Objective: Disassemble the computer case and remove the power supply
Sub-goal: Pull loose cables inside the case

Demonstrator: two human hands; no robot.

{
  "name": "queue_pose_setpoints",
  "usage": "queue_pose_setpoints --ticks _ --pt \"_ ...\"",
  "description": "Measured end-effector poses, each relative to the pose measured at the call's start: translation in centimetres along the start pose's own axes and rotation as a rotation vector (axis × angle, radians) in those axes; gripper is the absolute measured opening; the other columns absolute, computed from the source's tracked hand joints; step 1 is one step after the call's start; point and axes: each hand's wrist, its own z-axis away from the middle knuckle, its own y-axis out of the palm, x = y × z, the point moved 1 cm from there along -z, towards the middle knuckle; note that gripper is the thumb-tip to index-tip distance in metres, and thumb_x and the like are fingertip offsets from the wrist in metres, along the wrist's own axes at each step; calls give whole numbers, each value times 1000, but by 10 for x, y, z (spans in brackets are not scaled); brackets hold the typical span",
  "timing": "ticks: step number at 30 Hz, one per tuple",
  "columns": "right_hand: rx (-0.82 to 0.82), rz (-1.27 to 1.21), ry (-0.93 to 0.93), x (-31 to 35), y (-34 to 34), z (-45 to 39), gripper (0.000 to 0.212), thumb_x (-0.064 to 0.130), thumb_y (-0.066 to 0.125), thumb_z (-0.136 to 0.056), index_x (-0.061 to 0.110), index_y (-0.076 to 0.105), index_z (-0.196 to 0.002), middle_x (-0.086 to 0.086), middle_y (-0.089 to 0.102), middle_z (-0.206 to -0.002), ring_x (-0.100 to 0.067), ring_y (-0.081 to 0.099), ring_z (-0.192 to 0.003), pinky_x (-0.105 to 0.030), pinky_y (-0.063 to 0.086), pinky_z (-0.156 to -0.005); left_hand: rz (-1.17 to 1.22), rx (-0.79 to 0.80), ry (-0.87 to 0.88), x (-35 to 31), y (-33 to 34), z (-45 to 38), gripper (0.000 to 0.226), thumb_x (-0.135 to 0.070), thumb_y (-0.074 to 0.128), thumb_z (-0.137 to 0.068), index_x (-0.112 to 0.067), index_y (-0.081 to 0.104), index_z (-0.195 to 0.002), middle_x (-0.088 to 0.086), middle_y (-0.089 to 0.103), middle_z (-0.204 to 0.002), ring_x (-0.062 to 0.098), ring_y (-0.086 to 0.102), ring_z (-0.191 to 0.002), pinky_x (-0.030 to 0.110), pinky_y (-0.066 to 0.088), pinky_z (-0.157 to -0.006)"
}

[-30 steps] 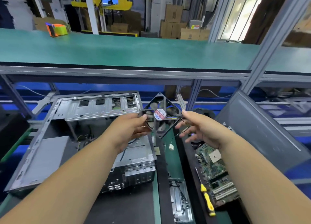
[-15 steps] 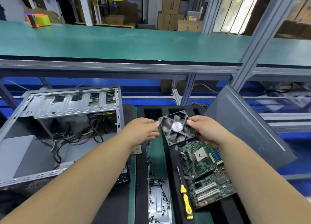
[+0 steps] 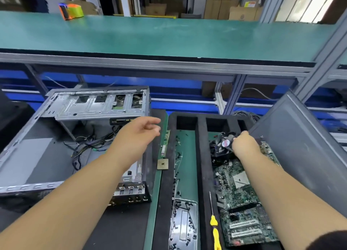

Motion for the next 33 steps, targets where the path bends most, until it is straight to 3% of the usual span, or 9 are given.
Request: queue_pose_setpoints --ticks 4,7,11,16,21,25,26,29,33 --pt "-13 61 -68 10 16 -9 51 2 43 -97 -1 25 -145 -25 61 -119 -38 60 -105 -38 41 -72 33 -64 12 2 -8 2 26 -20 61 -89 -41 69 -101 -10 70 -100 8 66 -100 38 48 -99" --pt "-24 3 -99 14 26 -15 34 13 44 -97 3 43 -130 -21 59 -109 -35 55 -91 -39 39 -71 54 -75 17 3 -14 4 27 -18 61 -89 -41 70 -100 -6 70 -101 11 66 -100 41 48 -99" --pt "74 153 -37 20 26 -16 53 24 69 -88 1 44 -129 -22 53 -130 -40 55 -113 -41 41 -76 56 -92 14 7 -22 8 25 -19 60 -90 -39 69 -102 -8 71 -100 8 67 -97 40 50 -97" --pt "15 168 -209 26 20 4 36 15 59 -94 3 45 -126 -21 46 -129 -40 54 -106 -40 42 -76 49 -132 28 11 -36 15 24 -15 60 -92 -33 69 -106 -5 70 -99 6 69 -86 29 51 -90" --pt "-42 -13 -506 48 3 59 34 21 50 -100 15 55 -132 -9 55 -134 -30 59 -106 -35 47 -82 12 -143 66 20 -56 30 31 -7 55 -94 -29 68 -112 -5 71 -100 9 63 -75 15 50 -72" --pt "-41 -231 -598 68 1 114 34 1 43 -99 20 66 -116 0 63 -124 -18 58 -106 -27 42 -87 -35 -145 69 33 -76 41 40 -2 51 -94 -34 66 -113 -11 69 -101 13 61 -86 18 47 -77" --pt "-25 -249 -615 71 2 127 36 0 44 -98 22 66 -116 2 60 -125 -14 56 -106 -25 43 -86 -41 -142 74 36 -82 44 40 -2 53 -93 -34 66 -113 -12 67 -103 11 60 -86 17 45 -78" --pt "12 -230 -671 77 11 162 39 5 58 -92 28 62 -123 7 52 -121 -9 53 -95 -14 39 -65 -83 -117 117 48 -102 56 42 -3 65 -87 -35 66 -115 -12 64 -107 4 58 -87 10 45 -78" --pt "-17 -363 -734 93 29 209 28 17 64 -91 29 63 -116 12 51 -107 0 53 -81 -22 40 -72 -128 -141 171 67 -141 75 31 -10 67 -87 -36 69 -104 -16 66 -96 -1 57 -82 13 47 -74"
